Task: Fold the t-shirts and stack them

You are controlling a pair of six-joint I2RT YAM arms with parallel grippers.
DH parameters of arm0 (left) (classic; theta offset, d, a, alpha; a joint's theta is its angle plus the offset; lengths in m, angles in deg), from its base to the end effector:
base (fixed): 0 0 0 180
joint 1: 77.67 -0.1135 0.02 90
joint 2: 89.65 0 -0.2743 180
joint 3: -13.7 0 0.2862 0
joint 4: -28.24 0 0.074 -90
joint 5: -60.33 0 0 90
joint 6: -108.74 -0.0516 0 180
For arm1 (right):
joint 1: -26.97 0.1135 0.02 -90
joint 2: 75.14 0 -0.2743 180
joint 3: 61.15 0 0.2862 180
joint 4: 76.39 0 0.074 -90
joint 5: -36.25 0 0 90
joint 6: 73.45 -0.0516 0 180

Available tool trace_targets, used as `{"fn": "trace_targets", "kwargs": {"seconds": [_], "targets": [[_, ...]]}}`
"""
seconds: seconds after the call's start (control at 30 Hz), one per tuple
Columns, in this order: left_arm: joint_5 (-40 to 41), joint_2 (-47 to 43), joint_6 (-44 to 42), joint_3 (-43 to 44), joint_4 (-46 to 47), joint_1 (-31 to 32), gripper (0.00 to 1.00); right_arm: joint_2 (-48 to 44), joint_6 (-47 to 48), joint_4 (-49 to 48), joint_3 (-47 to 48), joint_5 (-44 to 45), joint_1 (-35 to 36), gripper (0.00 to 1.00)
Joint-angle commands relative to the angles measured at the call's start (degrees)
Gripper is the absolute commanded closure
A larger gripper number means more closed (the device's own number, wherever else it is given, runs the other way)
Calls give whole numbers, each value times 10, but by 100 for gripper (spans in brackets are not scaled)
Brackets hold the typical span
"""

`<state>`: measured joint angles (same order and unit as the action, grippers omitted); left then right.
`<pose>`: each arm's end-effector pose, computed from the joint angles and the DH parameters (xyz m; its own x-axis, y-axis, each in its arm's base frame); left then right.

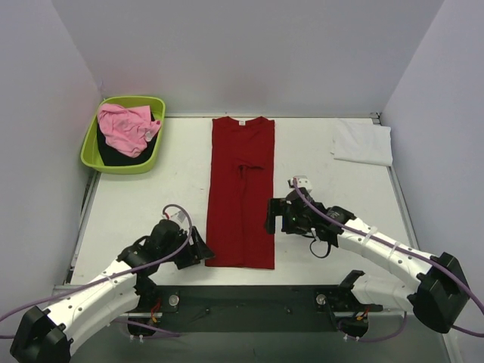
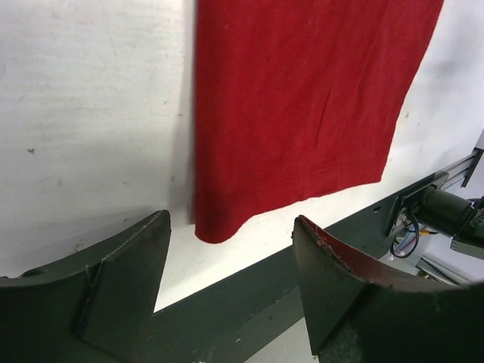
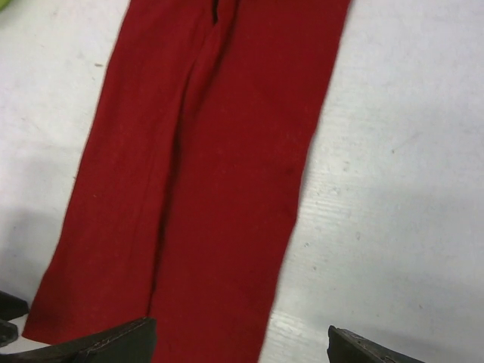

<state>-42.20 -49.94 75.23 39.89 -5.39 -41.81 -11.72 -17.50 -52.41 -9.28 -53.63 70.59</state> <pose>0.1327 -0.1097 0.1307 -0.9045 -0.3505 -0.2428 -0.1137 0.7472 -0.6549 0.2027 0.1930 0.2285 -0.7341 0.0738 -0.6750 -0.3350 0.8253 0.4547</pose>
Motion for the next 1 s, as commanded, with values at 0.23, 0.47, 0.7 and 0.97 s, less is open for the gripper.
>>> {"fn": "trace_targets", "kwargs": {"seconds": [0.23,0.47,0.7,0.97], "targets": [[59,40,36,-28,31,12,28,-38,-37,2,-46,14,33,5],[61,118,38,-28,88,18,38,-75,-60,3,-83,16,45,5],[65,149,35,-20,108,26,71,-94,-72,7,-102,17,47,5],[66,166,37,-7,130,39,100,-91,-133,-17,-144,12,66,8]]}}
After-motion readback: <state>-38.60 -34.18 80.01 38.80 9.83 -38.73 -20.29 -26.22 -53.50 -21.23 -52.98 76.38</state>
